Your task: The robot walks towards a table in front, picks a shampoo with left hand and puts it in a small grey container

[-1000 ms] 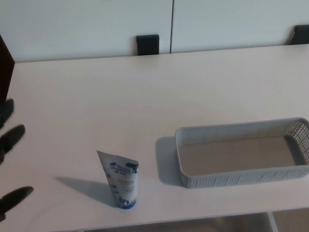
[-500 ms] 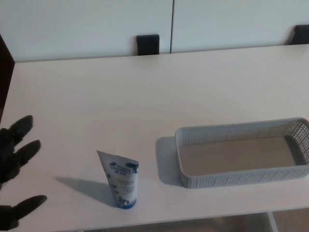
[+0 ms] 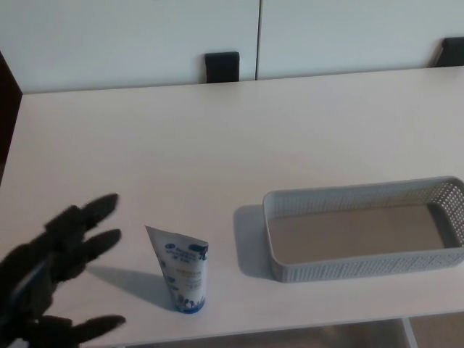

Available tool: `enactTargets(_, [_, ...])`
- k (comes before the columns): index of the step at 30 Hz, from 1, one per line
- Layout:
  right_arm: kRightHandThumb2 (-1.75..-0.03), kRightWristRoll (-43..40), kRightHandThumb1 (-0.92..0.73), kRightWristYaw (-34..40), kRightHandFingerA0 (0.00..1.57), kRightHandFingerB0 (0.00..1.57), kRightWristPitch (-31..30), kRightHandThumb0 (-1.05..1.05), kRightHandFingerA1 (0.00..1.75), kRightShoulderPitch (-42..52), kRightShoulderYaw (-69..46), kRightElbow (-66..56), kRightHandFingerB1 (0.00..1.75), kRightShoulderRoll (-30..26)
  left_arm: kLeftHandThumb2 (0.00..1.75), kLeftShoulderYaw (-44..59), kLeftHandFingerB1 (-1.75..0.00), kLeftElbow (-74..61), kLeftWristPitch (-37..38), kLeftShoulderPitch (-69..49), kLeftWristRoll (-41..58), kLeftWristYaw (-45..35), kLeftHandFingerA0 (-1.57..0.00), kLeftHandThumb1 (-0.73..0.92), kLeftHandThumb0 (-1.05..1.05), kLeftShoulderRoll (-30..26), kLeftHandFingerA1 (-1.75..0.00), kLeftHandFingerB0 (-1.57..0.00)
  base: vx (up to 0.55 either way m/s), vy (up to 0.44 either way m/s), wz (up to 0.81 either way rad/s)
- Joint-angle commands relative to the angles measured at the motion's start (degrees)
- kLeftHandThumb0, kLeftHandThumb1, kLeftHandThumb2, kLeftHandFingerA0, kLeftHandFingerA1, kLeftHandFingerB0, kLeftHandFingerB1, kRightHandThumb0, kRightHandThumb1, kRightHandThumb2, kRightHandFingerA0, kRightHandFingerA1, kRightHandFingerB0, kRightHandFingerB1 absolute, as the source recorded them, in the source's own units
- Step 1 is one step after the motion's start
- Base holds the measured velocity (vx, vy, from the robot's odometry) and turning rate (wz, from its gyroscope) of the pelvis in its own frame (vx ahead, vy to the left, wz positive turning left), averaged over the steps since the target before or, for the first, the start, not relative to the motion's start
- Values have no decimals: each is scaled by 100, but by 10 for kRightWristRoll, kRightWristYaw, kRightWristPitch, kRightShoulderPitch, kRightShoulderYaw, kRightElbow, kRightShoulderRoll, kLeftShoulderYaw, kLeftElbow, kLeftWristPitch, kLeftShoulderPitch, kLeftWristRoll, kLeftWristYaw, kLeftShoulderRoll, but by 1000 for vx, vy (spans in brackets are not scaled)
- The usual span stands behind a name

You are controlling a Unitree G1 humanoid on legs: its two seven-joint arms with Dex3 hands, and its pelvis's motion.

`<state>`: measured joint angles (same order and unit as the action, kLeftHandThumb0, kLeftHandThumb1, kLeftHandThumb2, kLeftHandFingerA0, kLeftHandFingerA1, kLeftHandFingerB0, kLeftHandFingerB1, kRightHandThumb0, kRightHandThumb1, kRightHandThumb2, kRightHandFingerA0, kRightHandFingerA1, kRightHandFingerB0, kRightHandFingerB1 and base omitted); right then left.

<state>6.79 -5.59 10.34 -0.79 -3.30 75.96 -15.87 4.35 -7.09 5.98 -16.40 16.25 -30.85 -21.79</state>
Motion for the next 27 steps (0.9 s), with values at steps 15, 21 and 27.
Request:
enactTargets(15, [-59, -2, -66, -7, 69, 53, 2, -33, 48, 1, -4, 0, 40, -4, 77, -53, -21, 27, 29, -6, -55, -21, 0, 33, -55, -9, -32, 0, 0, 0, 0])
enactTargets(21, [-58, 1, -66, -6, 69, 54, 2, -34, 47, 0, 0, 1, 40, -3, 76, -69, -22, 32, 29, -5, -58, -20, -1, 32, -53, 2, -32, 0, 0, 0, 0])
enactTargets(27, [-59, 3, -67, -2, 72, 56, -1, -34, 47, -2, 3, 1, 40, -2, 76, -87, -22, 15, 18, -4, -68, -11, 0, 33, -54, 9, -31, 0, 0, 0, 0])
